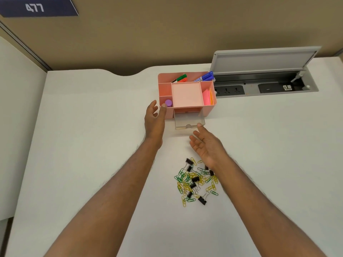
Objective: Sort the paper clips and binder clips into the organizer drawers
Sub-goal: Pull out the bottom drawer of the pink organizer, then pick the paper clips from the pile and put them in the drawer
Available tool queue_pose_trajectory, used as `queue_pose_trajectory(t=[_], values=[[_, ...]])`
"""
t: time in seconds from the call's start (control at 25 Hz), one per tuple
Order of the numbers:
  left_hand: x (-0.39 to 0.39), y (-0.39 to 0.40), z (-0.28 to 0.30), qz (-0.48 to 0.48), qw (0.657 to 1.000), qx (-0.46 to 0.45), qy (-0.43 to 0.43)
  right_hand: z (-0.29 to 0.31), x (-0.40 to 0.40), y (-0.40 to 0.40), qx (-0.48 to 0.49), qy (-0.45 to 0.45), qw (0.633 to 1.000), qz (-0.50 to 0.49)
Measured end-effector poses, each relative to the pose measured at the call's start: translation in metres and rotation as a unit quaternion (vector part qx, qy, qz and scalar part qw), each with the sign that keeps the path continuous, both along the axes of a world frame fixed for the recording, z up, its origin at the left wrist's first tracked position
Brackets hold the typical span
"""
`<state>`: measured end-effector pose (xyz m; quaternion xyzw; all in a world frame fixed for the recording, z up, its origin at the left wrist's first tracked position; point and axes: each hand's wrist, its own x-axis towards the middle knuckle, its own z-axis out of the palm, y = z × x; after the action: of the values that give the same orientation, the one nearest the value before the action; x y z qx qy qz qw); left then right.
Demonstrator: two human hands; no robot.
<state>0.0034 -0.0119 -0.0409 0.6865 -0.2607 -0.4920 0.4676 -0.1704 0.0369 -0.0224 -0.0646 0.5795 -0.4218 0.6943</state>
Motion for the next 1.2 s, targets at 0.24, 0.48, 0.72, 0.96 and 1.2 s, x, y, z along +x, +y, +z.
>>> queue_pose_trajectory(t=[0.24,0.48,0.72,0.96,1.2], values=[[-0.003,0.104,-0.018,-0.099,0.981,-0.004,-0.167,0.005,-0.051,0.063,-0.126,0.35,0.913,0.166],[-0.023,0.204,-0.033,-0.348,0.885,-0.045,-0.305,-0.02,-0.063,0.135,-0.248,0.519,0.717,0.394],[-0.029,0.202,-0.023,-0.417,0.826,-0.031,-0.377,-0.028,-0.052,0.147,-0.266,0.591,0.571,0.504],[-0.032,0.197,-0.021,-0.406,0.823,-0.024,-0.398,-0.034,-0.054,0.147,-0.266,0.572,0.625,0.46],[-0.034,0.195,-0.018,-0.405,0.821,-0.005,-0.403,-0.036,-0.054,0.141,-0.246,0.608,0.593,0.467]])
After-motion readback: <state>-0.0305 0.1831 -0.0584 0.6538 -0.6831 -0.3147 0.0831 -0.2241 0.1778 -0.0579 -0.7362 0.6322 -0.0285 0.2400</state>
